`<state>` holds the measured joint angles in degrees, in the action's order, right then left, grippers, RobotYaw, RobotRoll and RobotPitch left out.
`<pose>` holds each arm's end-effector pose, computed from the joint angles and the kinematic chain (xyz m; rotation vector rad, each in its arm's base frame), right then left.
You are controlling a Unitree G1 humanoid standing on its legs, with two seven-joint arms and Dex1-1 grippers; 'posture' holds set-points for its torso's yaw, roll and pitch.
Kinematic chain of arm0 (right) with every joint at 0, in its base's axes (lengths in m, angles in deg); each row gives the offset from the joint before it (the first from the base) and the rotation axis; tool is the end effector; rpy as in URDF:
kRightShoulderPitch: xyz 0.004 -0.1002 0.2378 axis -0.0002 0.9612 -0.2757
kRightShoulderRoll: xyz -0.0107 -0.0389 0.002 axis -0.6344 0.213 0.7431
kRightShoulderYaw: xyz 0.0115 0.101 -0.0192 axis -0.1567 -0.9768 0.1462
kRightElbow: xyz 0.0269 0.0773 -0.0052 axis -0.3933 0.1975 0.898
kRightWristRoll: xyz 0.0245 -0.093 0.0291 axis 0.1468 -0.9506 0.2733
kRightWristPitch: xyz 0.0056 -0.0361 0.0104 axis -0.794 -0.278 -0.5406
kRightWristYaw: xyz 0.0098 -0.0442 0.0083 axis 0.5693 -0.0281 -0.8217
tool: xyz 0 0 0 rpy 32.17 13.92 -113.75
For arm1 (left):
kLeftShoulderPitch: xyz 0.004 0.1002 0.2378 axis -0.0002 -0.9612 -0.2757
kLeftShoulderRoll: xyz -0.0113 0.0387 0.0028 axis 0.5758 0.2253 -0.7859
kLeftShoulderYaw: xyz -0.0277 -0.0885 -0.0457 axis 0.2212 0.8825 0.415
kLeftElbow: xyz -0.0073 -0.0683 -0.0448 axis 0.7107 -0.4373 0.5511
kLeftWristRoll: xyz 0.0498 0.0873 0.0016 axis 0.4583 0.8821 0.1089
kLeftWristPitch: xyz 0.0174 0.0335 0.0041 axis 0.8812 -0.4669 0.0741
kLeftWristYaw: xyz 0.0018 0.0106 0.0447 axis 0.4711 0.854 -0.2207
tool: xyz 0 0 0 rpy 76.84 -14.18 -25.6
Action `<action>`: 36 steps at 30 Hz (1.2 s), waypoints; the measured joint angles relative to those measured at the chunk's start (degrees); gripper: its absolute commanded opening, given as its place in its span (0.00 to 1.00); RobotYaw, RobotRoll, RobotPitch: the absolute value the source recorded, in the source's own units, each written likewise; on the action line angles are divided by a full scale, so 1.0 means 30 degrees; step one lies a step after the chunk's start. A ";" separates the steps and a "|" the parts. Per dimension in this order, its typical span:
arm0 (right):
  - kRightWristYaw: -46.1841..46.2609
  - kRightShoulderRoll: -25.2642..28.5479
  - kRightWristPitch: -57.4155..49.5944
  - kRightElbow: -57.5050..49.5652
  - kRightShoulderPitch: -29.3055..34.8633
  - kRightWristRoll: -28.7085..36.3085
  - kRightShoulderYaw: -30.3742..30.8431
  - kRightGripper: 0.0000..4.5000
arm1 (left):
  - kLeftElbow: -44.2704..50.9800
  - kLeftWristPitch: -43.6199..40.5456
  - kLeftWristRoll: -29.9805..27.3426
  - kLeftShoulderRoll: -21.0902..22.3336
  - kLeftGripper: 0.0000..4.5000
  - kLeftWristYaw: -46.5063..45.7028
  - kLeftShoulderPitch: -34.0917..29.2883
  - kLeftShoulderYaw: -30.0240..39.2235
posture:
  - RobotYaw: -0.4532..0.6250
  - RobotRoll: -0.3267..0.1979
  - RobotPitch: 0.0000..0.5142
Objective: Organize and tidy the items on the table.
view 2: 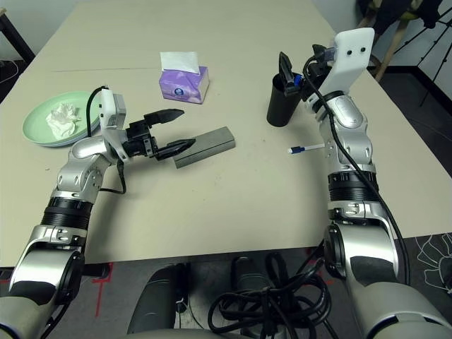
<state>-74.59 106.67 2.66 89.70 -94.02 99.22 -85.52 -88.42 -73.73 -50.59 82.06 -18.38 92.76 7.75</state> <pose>0.3173 -0.2199 0.2025 0.0279 -0.4483 0.4708 0.3148 0.2072 0.1639 0.1602 -0.2230 -1.0877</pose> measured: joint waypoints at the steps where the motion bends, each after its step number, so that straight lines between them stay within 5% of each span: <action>1: -0.0996 0.0176 -0.0286 -0.0226 0.0253 0.0420 0.0051 0.98 | 0.0000 -0.0055 0.0005 0.0008 1.00 -0.0062 -0.0008 0.0006 | 0.43 0.62 0.27; 8: -0.8653 0.4167 -0.2217 0.0947 0.0468 0.1111 0.1402 0.98 | 0.0103 -0.0133 -0.0121 0.0072 1.00 0.0359 -0.0066 0.0074 | 0.44 0.62 0.30; 13: -1.3207 0.6910 0.1533 0.6156 -0.1433 -0.2938 0.4736 0.98 | 0.0857 -0.0522 -0.0394 0.0159 1.00 0.0787 -0.0149 0.0100 | 0.45 0.62 0.32; 18: -1.6027 0.7614 0.6845 1.0954 -0.4513 -0.7164 0.7820 0.98 | 0.1199 -0.0698 -0.0387 0.0282 1.00 0.0777 -0.0461 0.0096 | 0.46 0.62 0.34; 24: -1.6341 0.7764 1.1092 1.5069 -0.7897 -1.2555 1.1493 0.98 | 0.1615 -0.0959 -0.0375 0.0501 1.00 0.0667 -0.0976 0.0102 | 0.49 0.62 0.38; 36: -1.5098 0.7043 1.4194 1.7678 -1.0557 -1.7319 1.4109 0.98 | 0.3605 -0.1755 -0.0398 0.0571 1.00 -0.0277 -0.1933 0.0116 | 0.52 0.62 0.47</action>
<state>-119.88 127.80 45.24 142.73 -125.69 47.26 -43.19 -77.60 -78.99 -51.78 83.77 -19.21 86.97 8.09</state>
